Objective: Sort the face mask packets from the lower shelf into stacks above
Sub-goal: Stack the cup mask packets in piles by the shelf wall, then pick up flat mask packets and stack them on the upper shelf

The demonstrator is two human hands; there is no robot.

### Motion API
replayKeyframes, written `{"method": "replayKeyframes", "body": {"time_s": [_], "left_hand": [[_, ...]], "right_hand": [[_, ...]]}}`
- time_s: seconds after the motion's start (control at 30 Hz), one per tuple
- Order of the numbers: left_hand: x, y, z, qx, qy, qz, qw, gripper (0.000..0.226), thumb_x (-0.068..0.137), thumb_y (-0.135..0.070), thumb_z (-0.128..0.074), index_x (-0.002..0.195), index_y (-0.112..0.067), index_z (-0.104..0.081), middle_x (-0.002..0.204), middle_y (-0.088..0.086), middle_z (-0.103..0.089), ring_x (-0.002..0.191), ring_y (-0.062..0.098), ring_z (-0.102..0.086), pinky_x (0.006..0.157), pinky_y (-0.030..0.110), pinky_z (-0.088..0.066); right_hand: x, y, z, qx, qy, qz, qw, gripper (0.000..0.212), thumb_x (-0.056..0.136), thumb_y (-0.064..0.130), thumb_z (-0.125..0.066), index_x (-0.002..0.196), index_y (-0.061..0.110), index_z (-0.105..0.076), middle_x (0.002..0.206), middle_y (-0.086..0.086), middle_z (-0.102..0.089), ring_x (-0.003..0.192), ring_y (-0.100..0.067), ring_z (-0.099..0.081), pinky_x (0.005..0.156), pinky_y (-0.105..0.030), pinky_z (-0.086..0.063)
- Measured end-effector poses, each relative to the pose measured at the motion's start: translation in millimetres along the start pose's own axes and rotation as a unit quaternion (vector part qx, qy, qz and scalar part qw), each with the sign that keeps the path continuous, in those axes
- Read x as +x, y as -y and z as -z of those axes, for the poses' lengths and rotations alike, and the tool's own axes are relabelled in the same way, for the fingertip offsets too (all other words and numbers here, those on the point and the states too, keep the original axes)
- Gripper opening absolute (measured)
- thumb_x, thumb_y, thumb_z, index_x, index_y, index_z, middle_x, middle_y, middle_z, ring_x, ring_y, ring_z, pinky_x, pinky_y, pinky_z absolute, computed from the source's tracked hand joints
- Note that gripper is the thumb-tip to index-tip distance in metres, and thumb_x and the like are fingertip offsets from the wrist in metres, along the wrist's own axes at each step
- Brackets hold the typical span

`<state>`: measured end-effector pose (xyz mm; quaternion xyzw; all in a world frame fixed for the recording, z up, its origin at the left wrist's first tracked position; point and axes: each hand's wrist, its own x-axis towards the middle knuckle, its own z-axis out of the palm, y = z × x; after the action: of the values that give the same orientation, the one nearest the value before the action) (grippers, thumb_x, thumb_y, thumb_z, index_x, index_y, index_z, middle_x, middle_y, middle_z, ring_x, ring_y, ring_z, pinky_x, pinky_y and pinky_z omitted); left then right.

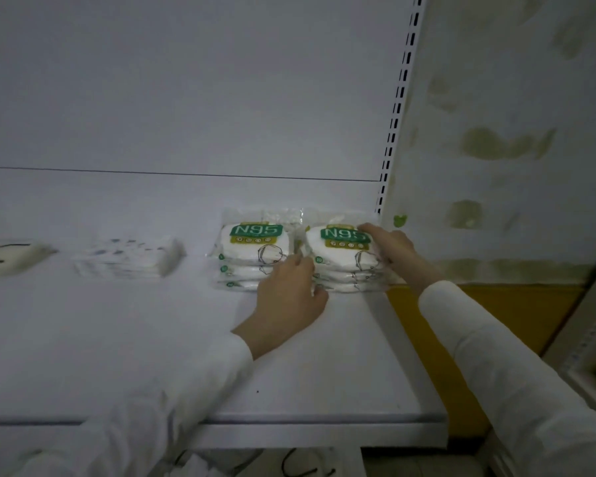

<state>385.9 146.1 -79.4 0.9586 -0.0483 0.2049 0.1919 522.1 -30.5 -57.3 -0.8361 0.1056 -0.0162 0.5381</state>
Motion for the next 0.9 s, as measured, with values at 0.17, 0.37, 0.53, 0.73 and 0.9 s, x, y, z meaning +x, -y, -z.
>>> {"method": "replayKeyframes", "body": {"time_s": [0.17,0.37,0.53,0.73,0.9], "left_hand": [[-7,29,18,-0.049,0.068,-0.036,0.996,0.021,0.082,-0.021,-0.061,0.1,-0.01,-0.063,0.101,0.005,-0.066,0.095,0.022,-0.059,0.081,0.034,-0.05],[-23,39,41,-0.042,0.098,-0.075,0.991,0.021,0.082,-0.019,-0.063,0.101,-0.011,-0.066,0.099,0.002,-0.067,0.092,0.019,-0.062,0.082,0.034,-0.052],[-46,34,54,-0.117,0.072,-0.097,0.986,0.018,0.082,-0.013,-0.064,0.098,-0.008,-0.069,0.092,0.003,-0.068,0.085,0.017,-0.065,0.078,0.026,-0.051],[-104,47,69,-0.302,0.124,-0.07,0.943,0.012,0.085,-0.007,-0.062,0.091,-0.014,-0.069,0.084,-0.005,-0.072,0.08,0.011,-0.068,0.077,0.035,-0.057],[-183,82,85,-0.409,0.226,-0.098,0.879,0.016,0.084,-0.003,-0.065,0.084,-0.019,-0.069,0.071,-0.013,-0.071,0.068,0.009,-0.069,0.067,0.025,-0.056]], "right_hand": [[-23,6,18,-0.088,0.003,0.069,0.994,0.053,0.087,0.051,-0.06,0.116,0.008,-0.052,0.111,-0.008,-0.056,0.088,-0.021,-0.056,0.077,-0.027,-0.038],[-65,17,18,-0.203,-0.03,0.322,0.924,0.058,0.087,0.042,-0.063,0.137,0.017,-0.047,0.139,-0.005,-0.048,0.13,-0.023,-0.042,0.102,-0.03,-0.032],[-127,20,1,-0.225,-0.011,0.474,0.851,0.043,0.086,0.041,-0.061,0.124,0.021,-0.058,0.129,0.002,-0.057,0.124,-0.018,-0.046,0.102,-0.031,-0.033],[-230,-10,-43,-0.178,0.024,0.608,0.773,0.023,0.09,0.025,-0.064,0.105,0.008,-0.069,0.099,-0.003,-0.07,0.09,-0.018,-0.063,0.075,-0.029,-0.049],[-303,-58,-77,-0.117,0.035,0.603,0.789,0.012,0.089,0.005,-0.059,0.094,0.001,-0.07,0.079,-0.003,-0.067,0.066,-0.005,-0.056,0.06,-0.01,-0.042]]}}
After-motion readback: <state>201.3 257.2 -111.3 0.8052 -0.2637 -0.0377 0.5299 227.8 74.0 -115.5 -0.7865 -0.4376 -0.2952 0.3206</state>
